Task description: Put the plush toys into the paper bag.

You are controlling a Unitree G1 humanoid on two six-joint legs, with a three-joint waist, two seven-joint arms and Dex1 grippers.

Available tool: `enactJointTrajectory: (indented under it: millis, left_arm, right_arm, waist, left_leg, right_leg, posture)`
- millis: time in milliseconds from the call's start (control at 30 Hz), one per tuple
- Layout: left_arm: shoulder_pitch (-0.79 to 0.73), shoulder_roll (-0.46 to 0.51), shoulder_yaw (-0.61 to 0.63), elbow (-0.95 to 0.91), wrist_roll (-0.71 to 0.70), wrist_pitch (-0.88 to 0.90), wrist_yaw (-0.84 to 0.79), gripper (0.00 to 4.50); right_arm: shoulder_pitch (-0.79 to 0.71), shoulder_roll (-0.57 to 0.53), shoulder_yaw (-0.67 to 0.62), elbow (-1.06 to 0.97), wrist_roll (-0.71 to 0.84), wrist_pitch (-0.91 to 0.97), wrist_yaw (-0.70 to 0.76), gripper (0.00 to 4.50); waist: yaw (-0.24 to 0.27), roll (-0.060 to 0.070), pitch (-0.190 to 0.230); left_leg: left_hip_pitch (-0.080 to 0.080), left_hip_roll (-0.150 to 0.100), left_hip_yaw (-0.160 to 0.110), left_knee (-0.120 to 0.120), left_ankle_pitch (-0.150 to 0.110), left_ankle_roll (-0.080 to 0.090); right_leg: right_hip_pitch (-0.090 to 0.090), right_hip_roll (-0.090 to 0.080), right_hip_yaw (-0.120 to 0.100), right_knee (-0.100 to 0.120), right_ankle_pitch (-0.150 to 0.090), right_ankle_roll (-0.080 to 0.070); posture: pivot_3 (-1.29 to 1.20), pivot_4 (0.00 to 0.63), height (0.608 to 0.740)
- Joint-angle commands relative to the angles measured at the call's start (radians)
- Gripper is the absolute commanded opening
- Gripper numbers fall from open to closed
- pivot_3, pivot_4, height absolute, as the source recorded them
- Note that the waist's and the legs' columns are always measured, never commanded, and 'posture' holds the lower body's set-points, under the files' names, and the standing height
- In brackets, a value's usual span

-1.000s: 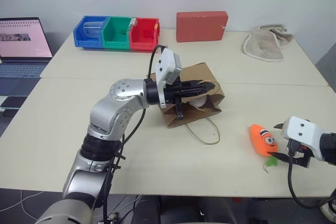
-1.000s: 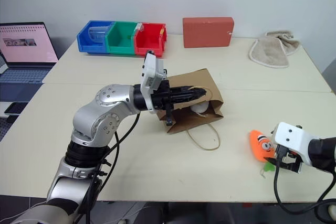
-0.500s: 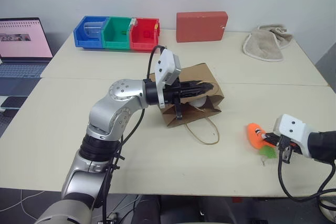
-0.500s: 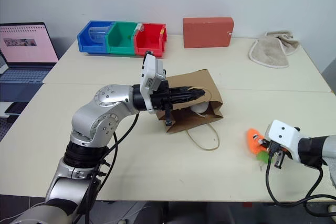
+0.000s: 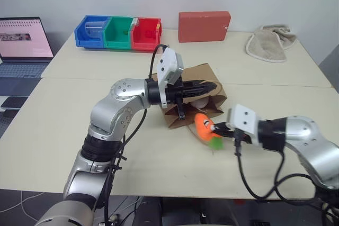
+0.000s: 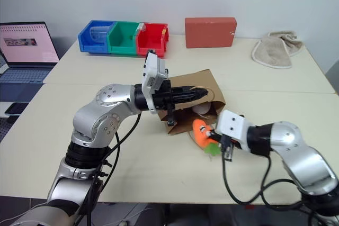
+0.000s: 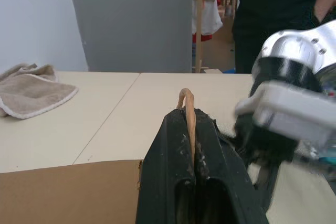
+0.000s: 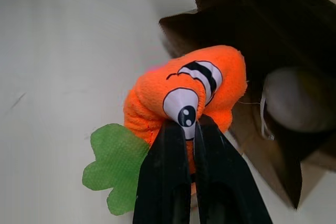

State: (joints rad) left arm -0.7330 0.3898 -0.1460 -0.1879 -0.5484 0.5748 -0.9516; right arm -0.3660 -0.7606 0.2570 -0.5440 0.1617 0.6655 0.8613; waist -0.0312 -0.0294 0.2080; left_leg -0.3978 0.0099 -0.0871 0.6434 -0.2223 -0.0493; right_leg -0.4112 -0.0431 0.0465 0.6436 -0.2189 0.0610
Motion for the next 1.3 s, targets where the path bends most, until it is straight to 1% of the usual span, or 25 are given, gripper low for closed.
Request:
enactJointTrajectory:
  millis: [33, 133, 300, 633, 900, 1033, 1100, 1133, 1300]
  left_arm:
    - [-0.023, -0.001, 0.038, -0.042, -0.044, 0.023, 0.007, 0.0]
    - [-0.021, 0.007, 0.044, -0.053, -0.054, 0.035, 0.007, 0.0]
    - [-0.021, 0.007, 0.043, -0.057, -0.061, 0.043, 0.009, 0.0]
    - [-0.022, -0.006, 0.038, -0.052, -0.059, 0.048, 0.012, 0.0]
    - [-0.021, -0.011, 0.035, -0.052, -0.059, 0.048, 0.016, 0.0]
    - [-0.012, -0.006, 0.023, -0.058, -0.043, 0.037, 0.018, 0.0]
    - [-0.01, -0.006, 0.026, -0.057, -0.047, 0.039, 0.02, 0.0]
    - [-0.01, -0.006, 0.028, -0.057, -0.049, 0.04, 0.021, 0.0]
    - [-0.011, -0.005, 0.028, -0.05, -0.046, 0.035, 0.019, 0.0]
  right_arm:
    - [-0.05, 0.045, 0.051, 0.054, -0.09, -0.065, -0.068, 0.01]
    - [-0.078, 0.106, 0.084, 0.099, -0.143, -0.088, -0.121, 0.01]
    - [-0.114, 0.187, 0.113, 0.158, -0.205, -0.112, -0.178, 0.01]
    - [-0.173, 0.287, 0.15, 0.242, -0.308, -0.177, -0.237, 0.01]
    - [-0.222, 0.376, 0.188, 0.365, -0.384, -0.256, -0.286, 0.01]
    - [-0.207, 0.395, 0.173, 0.371, -0.387, -0.288, -0.289, 0.01]
    - [-0.2, 0.39, 0.169, 0.355, -0.386, -0.286, -0.279, 0.53]
    - [-0.198, 0.388, 0.167, 0.35, -0.386, -0.286, -0.277, 0.86]
    - [-0.188, 0.38, 0.161, 0.32, -0.383, -0.278, -0.266, 2.66]
  waist:
    - [0.0, 0.0, 0.0]
    - [0.0, 0.0, 0.0]
    - [0.0, 0.0, 0.0]
    - [-0.001, 0.0, 0.0]
    - [-0.001, 0.0, 0.0]
    - [-0.001, 0.0, 0.0]
    - [-0.001, 0.0, 0.0]
    - [-0.001, 0.0, 0.0]
    - [-0.001, 0.0, 0.0]
  left_leg:
    - [0.0, 0.0, 0.0, 0.0, 0.0, 0.0]
    - [0.0, 0.0, -0.001, -0.001, 0.0, 0.0]
    - [0.0, 0.0, -0.001, -0.002, 0.0, 0.0]
    - [0.0, 0.0, -0.002, -0.002, 0.0, 0.0]
    - [0.0, 0.0, -0.002, -0.002, 0.0, 0.0]
    - [0.0, 0.0, -0.002, -0.002, 0.0, 0.0]
    - [-0.001, 0.0, -0.002, -0.003, 0.0, 0.0]
    - [-0.001, 0.0, -0.002, -0.003, 0.0, 0.0]
    - [0.0, 0.0, -0.002, -0.003, 0.0, 0.0]
  right_leg:
    - [0.0, 0.0, 0.0, 0.0, 0.0, 0.0]
    - [-0.001, 0.0, -0.001, 0.0, 0.002, 0.004]
    - [-0.001, 0.0, -0.001, 0.0, 0.002, 0.004]
    - [-0.001, 0.0, -0.001, 0.0, 0.002, 0.004]
    - [-0.001, 0.0, -0.001, 0.001, 0.002, 0.004]
    - [-0.001, 0.0, -0.001, 0.001, 0.002, 0.004]
    - [-0.001, 0.0, -0.002, 0.0, 0.003, 0.004]
    - [-0.001, 0.0, -0.001, 0.0, 0.003, 0.004]
    - [-0.001, 0.0, -0.001, 0.001, 0.003, 0.004]
  posture:
    - [0.0, 0.15, 0.74]
    - [0.0, 0.15, 0.74]
    - [0.0, 0.15, 0.74]
    - [0.0, 0.15, 0.74]
    - [0.0, 0.15, 0.74]
    - [0.0, 0.15, 0.74]
    - [0.0, 0.15, 0.74]
    - [0.0, 0.15, 0.74]
    - [0.0, 0.15, 0.74]
